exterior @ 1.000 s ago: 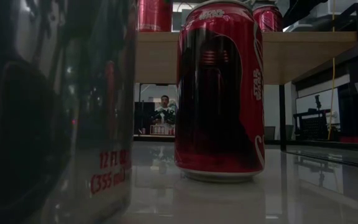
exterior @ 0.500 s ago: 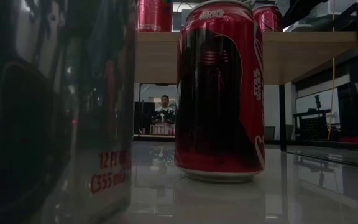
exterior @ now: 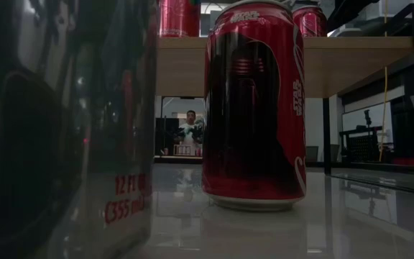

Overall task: Place canned beverage on shelf
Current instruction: Put the red soda can on the shelf

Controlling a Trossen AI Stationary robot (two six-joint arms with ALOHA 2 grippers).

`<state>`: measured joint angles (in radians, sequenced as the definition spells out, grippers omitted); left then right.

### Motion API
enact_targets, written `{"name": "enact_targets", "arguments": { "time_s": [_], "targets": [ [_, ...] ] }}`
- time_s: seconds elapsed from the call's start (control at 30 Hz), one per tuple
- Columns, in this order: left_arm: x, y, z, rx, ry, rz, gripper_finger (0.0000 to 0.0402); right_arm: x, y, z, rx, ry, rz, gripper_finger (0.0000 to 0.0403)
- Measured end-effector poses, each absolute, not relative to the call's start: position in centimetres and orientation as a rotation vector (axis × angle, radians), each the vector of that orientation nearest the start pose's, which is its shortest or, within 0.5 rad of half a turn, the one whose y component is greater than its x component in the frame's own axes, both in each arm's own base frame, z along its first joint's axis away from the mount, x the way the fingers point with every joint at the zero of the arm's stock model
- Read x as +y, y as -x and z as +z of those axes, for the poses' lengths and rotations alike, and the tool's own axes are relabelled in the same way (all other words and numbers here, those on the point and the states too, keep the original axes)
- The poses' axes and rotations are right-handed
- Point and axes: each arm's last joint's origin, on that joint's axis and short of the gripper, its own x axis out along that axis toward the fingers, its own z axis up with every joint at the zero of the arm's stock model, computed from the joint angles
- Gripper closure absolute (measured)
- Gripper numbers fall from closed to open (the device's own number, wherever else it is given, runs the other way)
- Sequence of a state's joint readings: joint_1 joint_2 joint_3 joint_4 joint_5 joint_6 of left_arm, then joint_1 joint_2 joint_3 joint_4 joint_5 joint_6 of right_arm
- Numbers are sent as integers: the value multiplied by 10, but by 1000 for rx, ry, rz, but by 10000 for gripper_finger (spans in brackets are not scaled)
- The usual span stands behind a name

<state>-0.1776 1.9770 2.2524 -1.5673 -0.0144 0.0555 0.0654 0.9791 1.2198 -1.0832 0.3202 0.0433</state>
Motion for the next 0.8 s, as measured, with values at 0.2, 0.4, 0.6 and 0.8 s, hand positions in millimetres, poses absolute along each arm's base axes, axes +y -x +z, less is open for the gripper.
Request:
{"name": "enact_targets", "arguments": {
  "time_s": [0.2, 0.4, 0.6, 0.8],
  "targets": [
    [-64, -365, 378, 1282, -186, -156, 76, 1, -160, 368, 823, 121, -257, 15],
    [-64, -365, 378, 1281, -193, -148, 44, 1, -160, 368, 823, 121, -258, 15],
    [-64, -365, 378, 1282, -189, -147, 31, 1, -160, 368, 823, 121, -257, 15],
    [-64, -365, 378, 1284, -139, -113, 31, 1, -160, 368, 823, 121, -257, 15]
  ]
}}
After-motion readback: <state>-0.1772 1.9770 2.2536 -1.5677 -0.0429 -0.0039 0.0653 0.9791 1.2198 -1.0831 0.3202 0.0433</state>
